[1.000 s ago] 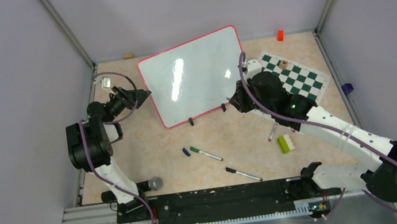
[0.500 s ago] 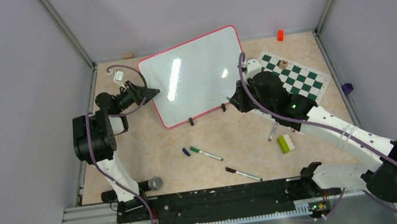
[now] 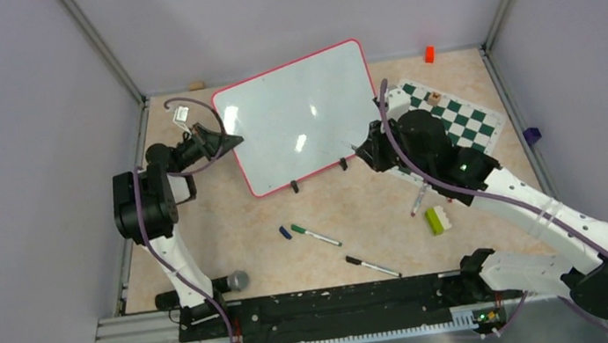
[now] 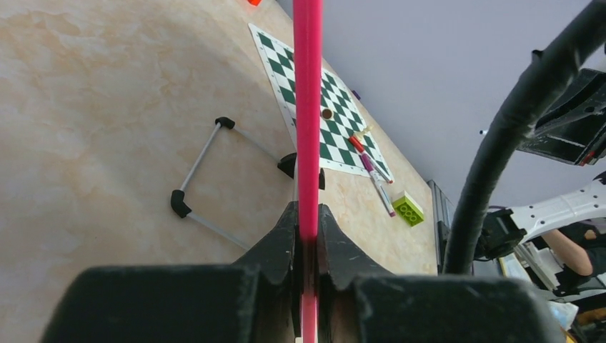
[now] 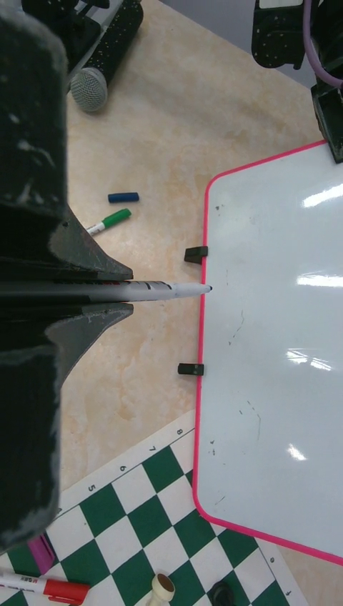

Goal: Write a sentence on the whiteboard
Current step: Move the whiteboard to the center of the board.

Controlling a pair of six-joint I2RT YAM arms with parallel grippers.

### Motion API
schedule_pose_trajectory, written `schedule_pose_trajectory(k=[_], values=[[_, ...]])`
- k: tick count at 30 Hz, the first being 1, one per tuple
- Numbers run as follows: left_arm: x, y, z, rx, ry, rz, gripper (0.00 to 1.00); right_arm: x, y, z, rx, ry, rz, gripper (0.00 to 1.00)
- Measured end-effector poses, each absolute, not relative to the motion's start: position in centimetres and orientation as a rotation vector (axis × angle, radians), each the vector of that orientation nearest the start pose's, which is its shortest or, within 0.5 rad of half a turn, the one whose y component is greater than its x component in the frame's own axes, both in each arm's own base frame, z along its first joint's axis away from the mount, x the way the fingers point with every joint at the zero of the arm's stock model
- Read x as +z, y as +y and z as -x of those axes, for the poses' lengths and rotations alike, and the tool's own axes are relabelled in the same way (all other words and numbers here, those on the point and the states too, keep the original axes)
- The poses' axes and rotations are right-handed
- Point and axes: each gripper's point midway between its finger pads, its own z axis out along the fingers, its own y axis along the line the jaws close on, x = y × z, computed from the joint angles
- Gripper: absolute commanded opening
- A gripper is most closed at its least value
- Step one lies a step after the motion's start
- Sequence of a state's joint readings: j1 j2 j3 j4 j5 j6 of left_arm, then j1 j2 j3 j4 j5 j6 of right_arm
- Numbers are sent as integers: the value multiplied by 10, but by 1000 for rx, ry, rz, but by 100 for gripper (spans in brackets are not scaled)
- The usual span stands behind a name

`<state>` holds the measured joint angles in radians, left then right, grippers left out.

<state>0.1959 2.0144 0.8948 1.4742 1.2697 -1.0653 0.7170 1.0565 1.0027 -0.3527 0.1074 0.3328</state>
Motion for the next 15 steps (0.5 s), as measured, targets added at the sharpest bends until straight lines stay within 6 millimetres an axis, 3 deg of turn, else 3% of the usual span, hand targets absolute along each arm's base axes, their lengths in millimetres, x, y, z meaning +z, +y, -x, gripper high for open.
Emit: schedule_pose_trajectory(k=[15], values=[[170, -117, -399, -1535, 1654, -376, 0, 268, 212, -257, 562, 1974, 297, 0]])
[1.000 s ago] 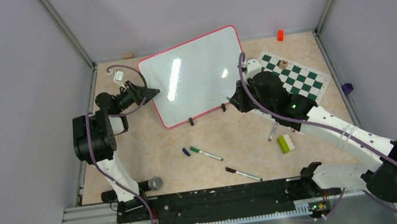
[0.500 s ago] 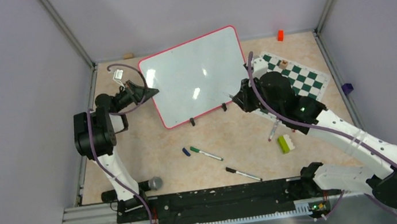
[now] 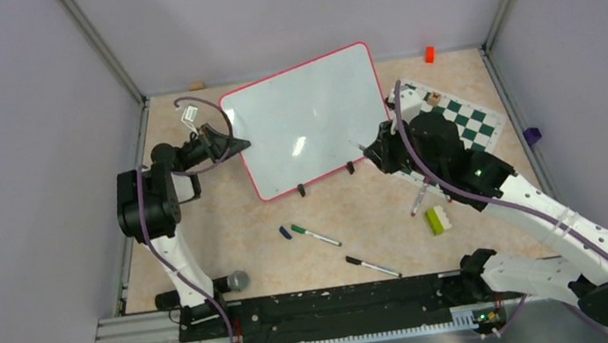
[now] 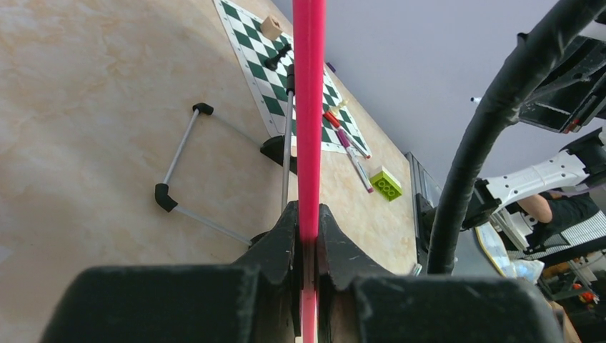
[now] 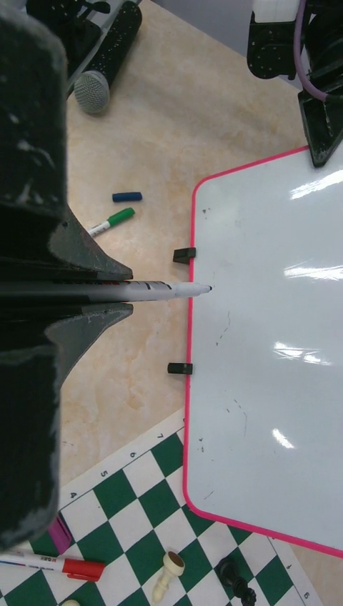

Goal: Write a sentence on the whiteboard
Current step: Move the whiteboard to the center of the board.

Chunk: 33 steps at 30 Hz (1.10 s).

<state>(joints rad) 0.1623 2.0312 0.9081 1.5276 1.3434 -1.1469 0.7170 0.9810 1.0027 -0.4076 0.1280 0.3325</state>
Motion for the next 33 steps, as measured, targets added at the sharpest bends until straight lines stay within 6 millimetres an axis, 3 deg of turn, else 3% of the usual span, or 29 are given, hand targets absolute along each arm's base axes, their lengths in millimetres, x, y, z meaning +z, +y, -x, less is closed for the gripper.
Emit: schedule_pose_trajectory(k=[14, 21, 26, 33], values=[[167, -126, -361, -1544, 1670, -438, 0, 266, 207, -254, 547, 1988, 295, 0], [167, -132, -357, -1560, 1673, -469, 0, 266, 207, -254, 547, 1985, 294, 0], [167, -132, -356, -1559, 1672, -470, 10, 266, 207, -254, 548, 1986, 293, 0], [166, -133, -349, -1547, 1668, -477, 8, 267, 207, -254, 548, 1985, 293, 0]])
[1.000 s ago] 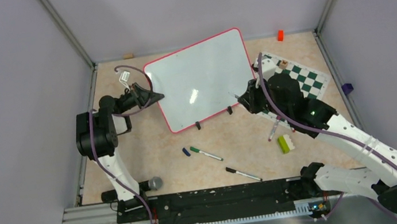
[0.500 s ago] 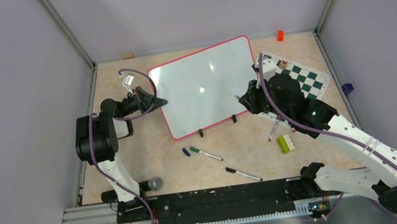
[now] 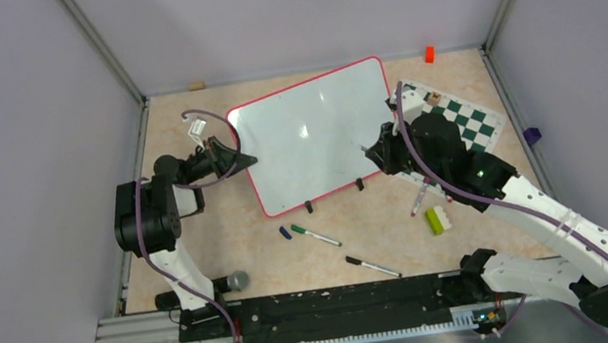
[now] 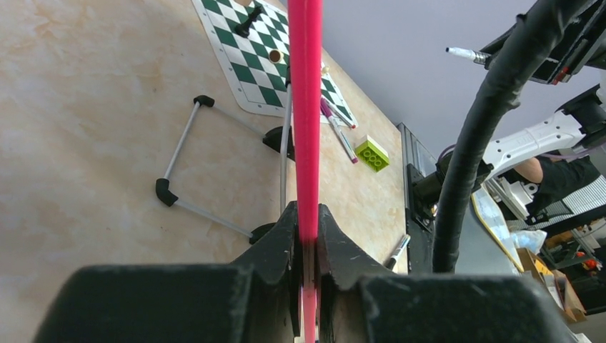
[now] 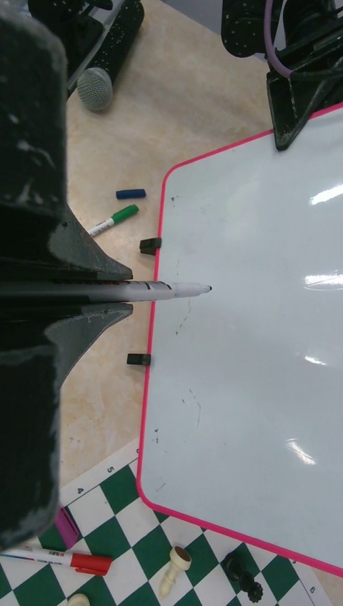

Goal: Write a sentence on the whiteboard
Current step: Move the whiteboard to the center of the board.

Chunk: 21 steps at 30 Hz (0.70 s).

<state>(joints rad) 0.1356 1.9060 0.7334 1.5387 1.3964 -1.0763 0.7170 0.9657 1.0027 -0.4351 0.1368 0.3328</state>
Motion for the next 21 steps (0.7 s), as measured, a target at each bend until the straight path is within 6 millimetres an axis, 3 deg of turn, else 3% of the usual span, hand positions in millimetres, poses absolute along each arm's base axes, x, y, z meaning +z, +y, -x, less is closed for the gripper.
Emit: schedule_pose_trajectory(k=[4, 6, 15, 21], values=[[168, -132, -340, -1529, 1663, -475, 12, 266, 207, -254, 547, 1986, 293, 0], [167, -130, -337, -1523, 1663, -473, 20, 265, 207, -255, 543, 1988, 292, 0], [165, -129, -334, -1528, 1671, -479, 85, 259, 208, -258, 528, 2007, 293, 0], [165, -128, -333, -1524, 1670, -484, 81, 257, 209, -258, 525, 2012, 294, 0]])
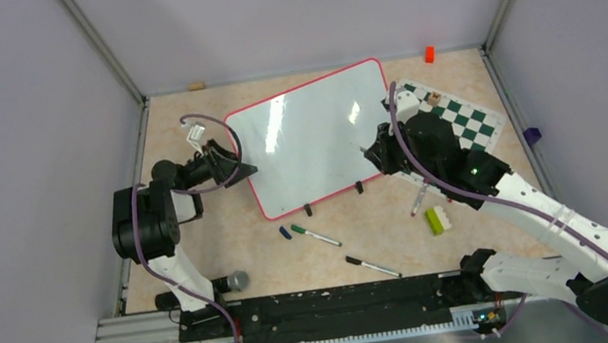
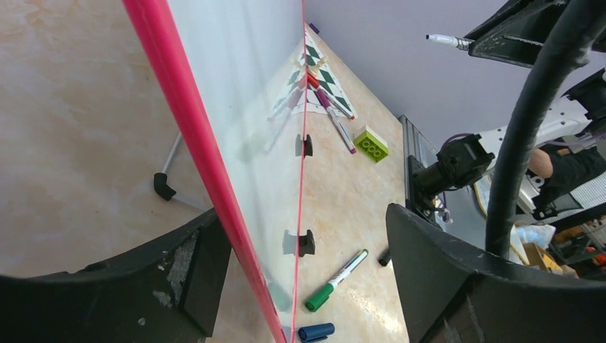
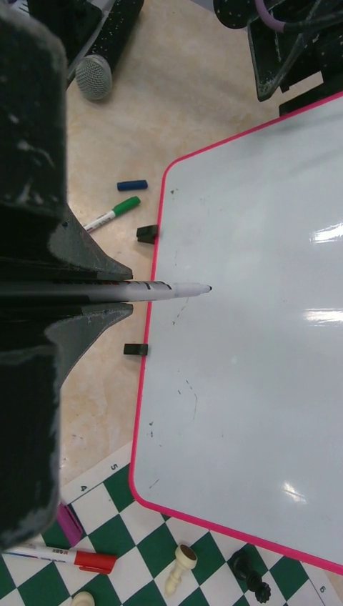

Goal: Write a sentence on the whiteboard
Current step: Move the whiteboard to the center of the board, then hold the whiteboard on the whiteboard stand.

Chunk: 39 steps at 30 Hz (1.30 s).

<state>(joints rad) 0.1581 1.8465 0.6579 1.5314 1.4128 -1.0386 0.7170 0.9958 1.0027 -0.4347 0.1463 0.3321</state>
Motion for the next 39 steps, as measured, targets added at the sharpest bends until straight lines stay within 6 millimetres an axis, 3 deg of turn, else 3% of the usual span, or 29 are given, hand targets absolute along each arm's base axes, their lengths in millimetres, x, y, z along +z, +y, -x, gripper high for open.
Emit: schedule_pose_trajectory(k=[7, 8, 10, 14, 18, 29, 39], values=[[169, -122, -332, -1455, 1654, -475, 71, 256, 209, -259, 520, 2014, 295, 0], [171, -121, -334, -1438, 1657, -466, 93, 256, 209, -259, 519, 2015, 297, 0], [172, -119, -337, -1390, 1663, -456, 99, 254, 209, -260, 515, 2019, 301, 0], [176, -115, -340, -1251, 1702, -403, 99, 252, 210, -260, 511, 2024, 304, 0], [173, -113, -330, -1137, 1718, -397, 96, 251, 211, -262, 509, 2027, 305, 0], [149, -106, -329, -1085, 1811, -321, 99, 248, 215, -269, 498, 2033, 301, 0], [147, -100, -325, -1015, 1810, -281, 98, 274, 231, -287, 526, 2028, 239, 0]])
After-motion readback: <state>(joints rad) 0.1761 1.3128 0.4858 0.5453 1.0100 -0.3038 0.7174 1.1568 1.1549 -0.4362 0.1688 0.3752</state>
